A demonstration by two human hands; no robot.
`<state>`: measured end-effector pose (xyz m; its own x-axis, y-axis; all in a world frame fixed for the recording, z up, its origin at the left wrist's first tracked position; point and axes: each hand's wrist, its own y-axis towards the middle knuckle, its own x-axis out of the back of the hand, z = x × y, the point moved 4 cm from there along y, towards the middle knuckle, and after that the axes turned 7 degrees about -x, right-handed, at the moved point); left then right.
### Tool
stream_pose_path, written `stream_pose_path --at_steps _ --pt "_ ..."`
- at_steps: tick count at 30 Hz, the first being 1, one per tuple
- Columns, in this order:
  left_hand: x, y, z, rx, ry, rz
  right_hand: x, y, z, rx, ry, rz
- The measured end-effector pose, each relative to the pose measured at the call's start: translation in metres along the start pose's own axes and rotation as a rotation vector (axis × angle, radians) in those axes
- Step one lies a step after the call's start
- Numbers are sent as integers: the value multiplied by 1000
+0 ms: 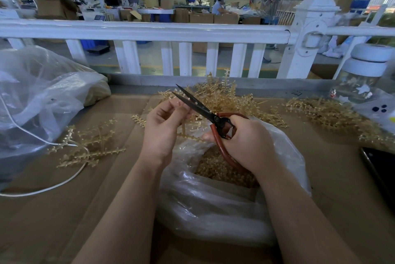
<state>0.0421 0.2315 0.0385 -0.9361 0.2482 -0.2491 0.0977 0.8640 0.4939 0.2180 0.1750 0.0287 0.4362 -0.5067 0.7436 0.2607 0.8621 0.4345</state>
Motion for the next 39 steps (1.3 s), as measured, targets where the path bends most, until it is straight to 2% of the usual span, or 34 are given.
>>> stream_pose_path --at_steps 7,15,25,39 --pt "-4 -2 -1 -79 60 76 3 0 1 8 -61 -42" --pt "-6 -3 -1 -66 88 142 4 0 5 33 -95 -52" --pt "-6 -2 -1 -96 35 89 4 0 4 43 -50 -64" --pt "-4 -2 2 -51 77 116 3 0 2 37 -80 -42"
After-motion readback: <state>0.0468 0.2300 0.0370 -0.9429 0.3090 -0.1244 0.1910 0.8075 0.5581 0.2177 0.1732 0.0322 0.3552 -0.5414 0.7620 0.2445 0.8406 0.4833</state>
